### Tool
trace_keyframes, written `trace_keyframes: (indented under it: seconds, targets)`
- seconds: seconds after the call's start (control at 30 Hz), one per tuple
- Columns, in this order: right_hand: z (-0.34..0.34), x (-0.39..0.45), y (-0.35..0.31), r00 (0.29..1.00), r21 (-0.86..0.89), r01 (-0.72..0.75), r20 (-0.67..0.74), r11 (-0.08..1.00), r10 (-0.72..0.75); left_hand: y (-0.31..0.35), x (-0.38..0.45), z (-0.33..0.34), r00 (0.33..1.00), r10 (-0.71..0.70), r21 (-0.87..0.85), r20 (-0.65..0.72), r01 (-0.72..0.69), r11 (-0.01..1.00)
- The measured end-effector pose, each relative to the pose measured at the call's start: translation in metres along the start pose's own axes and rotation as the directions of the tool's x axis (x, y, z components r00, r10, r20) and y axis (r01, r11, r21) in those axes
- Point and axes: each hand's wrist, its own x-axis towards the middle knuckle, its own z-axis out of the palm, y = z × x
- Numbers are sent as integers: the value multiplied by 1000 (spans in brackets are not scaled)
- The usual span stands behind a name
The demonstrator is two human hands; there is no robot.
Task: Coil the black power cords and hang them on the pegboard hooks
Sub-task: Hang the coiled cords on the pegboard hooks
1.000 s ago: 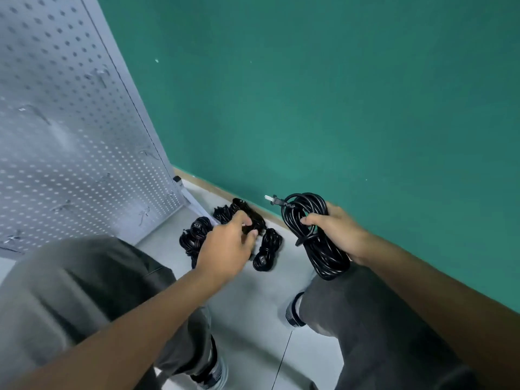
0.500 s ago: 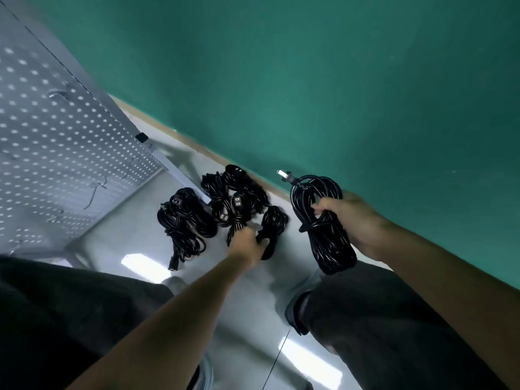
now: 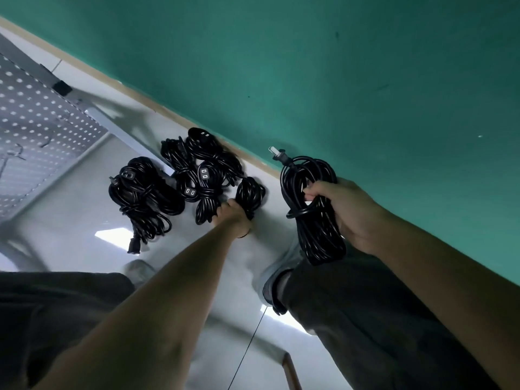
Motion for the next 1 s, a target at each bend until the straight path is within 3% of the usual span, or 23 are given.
trace_keyframes:
  seconds: [0.3, 0.43, 0.6, 0.77, 1.0]
  targets:
    - [2, 1, -3, 997, 31, -75, 31, 997, 74, -3, 13, 10, 999, 0, 41, 48, -2, 999]
    - [3, -1, -9, 997, 9, -72, 10, 997, 72, -3, 12, -6, 994, -4, -248, 109, 31, 968]
    - [6, -16, -20, 996, 81, -84, -26, 993, 87, -5, -22, -45, 983, 118, -660, 143, 6, 751]
    - [6, -49, -32, 999, 119, -30, 26, 992, 27, -11, -84, -104, 970, 197, -768, 141, -19, 640]
    - [21, -130, -67, 991, 220, 122, 23, 968, -131, -28, -207, -181, 937, 347, -742, 42, -204, 639]
